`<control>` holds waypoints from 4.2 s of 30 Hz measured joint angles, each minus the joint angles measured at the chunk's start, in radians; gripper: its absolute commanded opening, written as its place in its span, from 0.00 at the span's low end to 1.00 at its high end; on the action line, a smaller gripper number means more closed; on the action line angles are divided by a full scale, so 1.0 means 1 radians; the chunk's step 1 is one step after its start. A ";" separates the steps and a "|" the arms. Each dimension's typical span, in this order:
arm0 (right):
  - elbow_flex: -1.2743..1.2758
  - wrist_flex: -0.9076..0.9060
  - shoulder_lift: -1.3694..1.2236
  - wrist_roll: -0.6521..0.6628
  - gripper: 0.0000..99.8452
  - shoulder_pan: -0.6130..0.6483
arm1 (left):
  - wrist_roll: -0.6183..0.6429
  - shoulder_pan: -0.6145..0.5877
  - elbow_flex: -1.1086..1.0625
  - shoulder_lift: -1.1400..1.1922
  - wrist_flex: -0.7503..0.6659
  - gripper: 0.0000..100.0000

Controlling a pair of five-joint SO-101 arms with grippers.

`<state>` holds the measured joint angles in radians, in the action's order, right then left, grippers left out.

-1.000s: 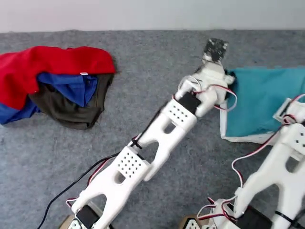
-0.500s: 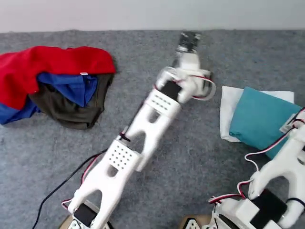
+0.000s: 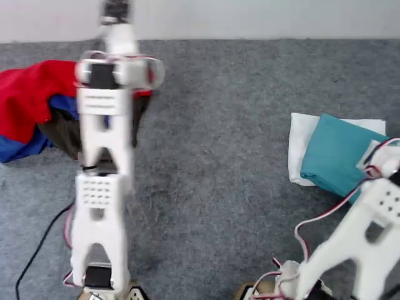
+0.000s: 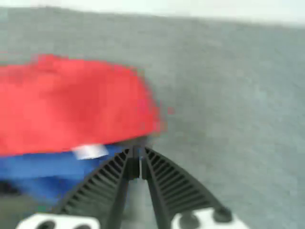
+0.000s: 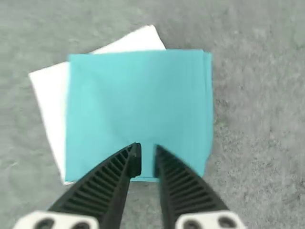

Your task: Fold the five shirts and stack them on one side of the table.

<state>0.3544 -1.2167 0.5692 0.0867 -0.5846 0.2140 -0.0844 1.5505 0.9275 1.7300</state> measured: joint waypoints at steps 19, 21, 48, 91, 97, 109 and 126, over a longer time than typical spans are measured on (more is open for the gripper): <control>0.003 -0.253 0.304 0.009 0.02 0.236 | -0.253 -0.423 -1.267 -0.882 -0.089 0.02; 0.003 -0.253 0.316 -0.005 0.03 0.293 | -0.288 -0.483 -1.389 -0.957 -0.140 0.02; 0.002 -0.029 0.002 -0.241 0.24 0.792 | -0.109 -0.628 -1.309 -0.566 -0.611 0.01; 0.002 -0.029 -0.014 -0.241 0.24 0.793 | -0.064 -0.390 -0.175 -0.233 0.005 0.14; 0.002 -0.029 -0.014 -0.241 0.24 0.793 | 0.011 -0.493 -0.517 -0.132 -0.219 0.23; 0.002 -0.029 -0.014 -0.241 0.24 0.790 | 0.012 -0.597 -0.457 0.018 -0.388 0.01; 0.002 -0.029 -0.014 -0.241 0.24 0.790 | 0.005 -0.479 0.009 -0.035 0.005 0.10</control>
<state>0.3560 -1.2459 0.5554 -0.1542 0.2056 0.2186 -0.5631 1.5597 0.8922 1.7346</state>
